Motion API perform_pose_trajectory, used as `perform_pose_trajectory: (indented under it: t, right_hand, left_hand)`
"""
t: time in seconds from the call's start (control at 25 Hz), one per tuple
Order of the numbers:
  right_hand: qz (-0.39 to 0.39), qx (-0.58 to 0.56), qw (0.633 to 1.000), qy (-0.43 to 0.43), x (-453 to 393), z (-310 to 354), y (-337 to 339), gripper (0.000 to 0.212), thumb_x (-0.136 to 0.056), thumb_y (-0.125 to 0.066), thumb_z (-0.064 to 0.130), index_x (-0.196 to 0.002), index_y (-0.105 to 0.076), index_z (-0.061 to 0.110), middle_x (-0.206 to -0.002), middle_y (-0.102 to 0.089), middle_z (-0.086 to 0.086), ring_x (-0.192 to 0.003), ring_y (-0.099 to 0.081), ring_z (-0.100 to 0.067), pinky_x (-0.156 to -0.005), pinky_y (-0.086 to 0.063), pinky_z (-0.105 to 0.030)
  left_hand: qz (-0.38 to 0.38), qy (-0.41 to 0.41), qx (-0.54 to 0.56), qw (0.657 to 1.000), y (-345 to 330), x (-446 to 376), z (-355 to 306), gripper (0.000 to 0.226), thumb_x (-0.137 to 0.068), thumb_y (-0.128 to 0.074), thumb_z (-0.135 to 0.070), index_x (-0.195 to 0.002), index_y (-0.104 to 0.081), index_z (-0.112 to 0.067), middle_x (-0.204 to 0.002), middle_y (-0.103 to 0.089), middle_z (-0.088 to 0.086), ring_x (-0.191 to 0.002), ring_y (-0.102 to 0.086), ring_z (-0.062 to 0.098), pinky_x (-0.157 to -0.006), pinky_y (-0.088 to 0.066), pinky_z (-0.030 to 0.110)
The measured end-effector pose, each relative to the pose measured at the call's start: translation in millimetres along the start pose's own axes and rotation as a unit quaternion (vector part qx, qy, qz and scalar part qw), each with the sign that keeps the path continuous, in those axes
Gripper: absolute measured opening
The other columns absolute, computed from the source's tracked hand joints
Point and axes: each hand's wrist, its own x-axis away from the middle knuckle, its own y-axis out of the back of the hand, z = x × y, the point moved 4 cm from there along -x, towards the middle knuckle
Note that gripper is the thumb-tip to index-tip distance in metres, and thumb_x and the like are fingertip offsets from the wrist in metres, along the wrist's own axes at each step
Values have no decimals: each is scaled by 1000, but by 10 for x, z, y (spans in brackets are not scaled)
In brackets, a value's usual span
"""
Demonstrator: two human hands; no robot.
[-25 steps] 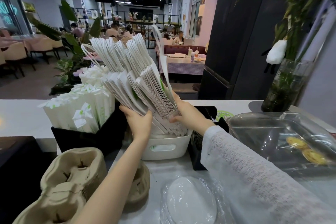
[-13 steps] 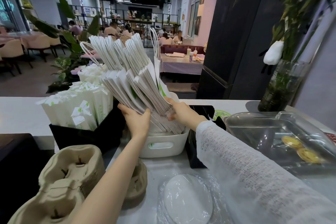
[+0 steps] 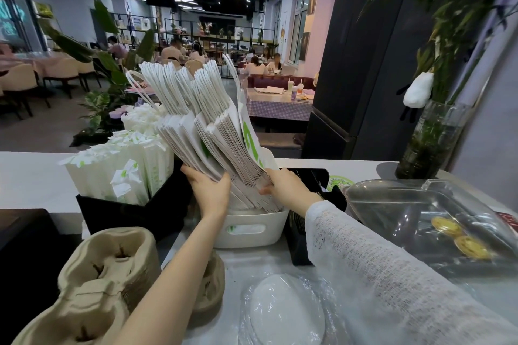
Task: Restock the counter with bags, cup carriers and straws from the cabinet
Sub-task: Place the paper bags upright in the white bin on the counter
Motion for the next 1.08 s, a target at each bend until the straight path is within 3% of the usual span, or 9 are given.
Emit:
perform_pose_trajectory:
  t: [0.16, 0.32, 0.4, 0.52, 0.6, 0.72, 0.84, 0.96, 1.08]
  right_hand:
    - [-1, 42, 999, -14, 30, -15, 16, 51, -86, -68, 40, -120, -54, 4, -100, -66, -12, -83, -64, -25, -69, -54, -36]
    - [-20, 0, 999, -29, 104, -14, 79, 66, -80, -74, 42, -131, -44, 13, -86, -59, -4, -68, -57, -16, -55, -46, -25]
    - [-24, -15, 999, -30, 132, -21, 144, 63, -78, -74, 48, -126, -42, 21, -93, -62, -2, -76, -60, -13, -65, -51, -24]
    - [-62, -69, 996, -10, 199, 54, 326, 95, -81, -61, 63, -151, -21, 14, -131, -59, -10, -115, -59, -25, -95, -50, -39]
    - [-126, -82, 989, -11, 204, 93, 492, 90, -86, -45, 69, -154, -15, 18, -130, -59, -13, -114, -60, -29, -94, -49, -43]
    - [-178, -31, 984, 10, 131, 166, 628, 65, -96, -45, 41, -153, -20, 22, -118, -66, -12, -97, -65, -29, -85, -53, -43]
    - [-146, 45, 988, 12, 26, 225, 546, 58, -91, -45, 12, -147, -31, 19, -106, -67, -15, -89, -65, -35, -77, -56, -44]
    - [-117, 38, 992, -9, -65, 240, 489, 42, -96, -39, 13, -138, -43, 15, -102, -65, -18, -87, -65, -39, -75, -57, -47]
    - [-75, 27, 997, -22, -154, 243, 422, 43, -96, -41, 15, -138, -42, 22, -109, -64, -18, -96, -63, -41, -80, -55, -45]
  left_hand:
    - [-1, 0, -2, 1000, 11, 16, -29, 100, -85, -67, -15, -150, 8, 1, -153, -24, 25, -140, -29, 35, -112, -25, 32]
    - [1, 2, 2, 1000, 13, 26, -30, 100, -86, -67, -15, -150, 8, 1, -154, -22, 25, -141, -28, 35, -113, -24, 33]
    - [2, 3, 3, 1000, 9, 25, -30, 100, -85, -67, -15, -150, 8, 0, -154, -23, 25, -141, -28, 35, -113, -25, 32]
    - [-3, -2, 9, 1000, 11, 23, -29, 100, -84, -67, -13, -150, 6, 1, -151, -27, 24, -138, -32, 35, -111, -28, 33]
    - [-5, -3, 9, 1000, 13, 23, -22, 100, -84, -67, -12, -150, 6, 0, -150, -28, 24, -137, -33, 35, -110, -29, 33]
    - [0, -1, 13, 1000, 9, 16, -15, 101, -84, -67, -12, -151, 7, -1, -151, -27, 23, -138, -32, 35, -111, -28, 32]
    - [-2, -3, 14, 1000, 14, 19, -23, 101, -84, -67, -13, -151, 7, -2, -151, -26, 24, -138, -32, 35, -111, -27, 33]
    - [-5, -5, 16, 1000, 18, 24, -17, 100, -83, -67, -12, -151, 6, -2, -151, -27, 24, -137, -32, 35, -110, -28, 32]
    - [-3, -3, 18, 1000, 8, 26, -16, 101, -83, -68, -13, -151, 6, -3, -152, -26, 23, -138, -31, 35, -112, -27, 34]
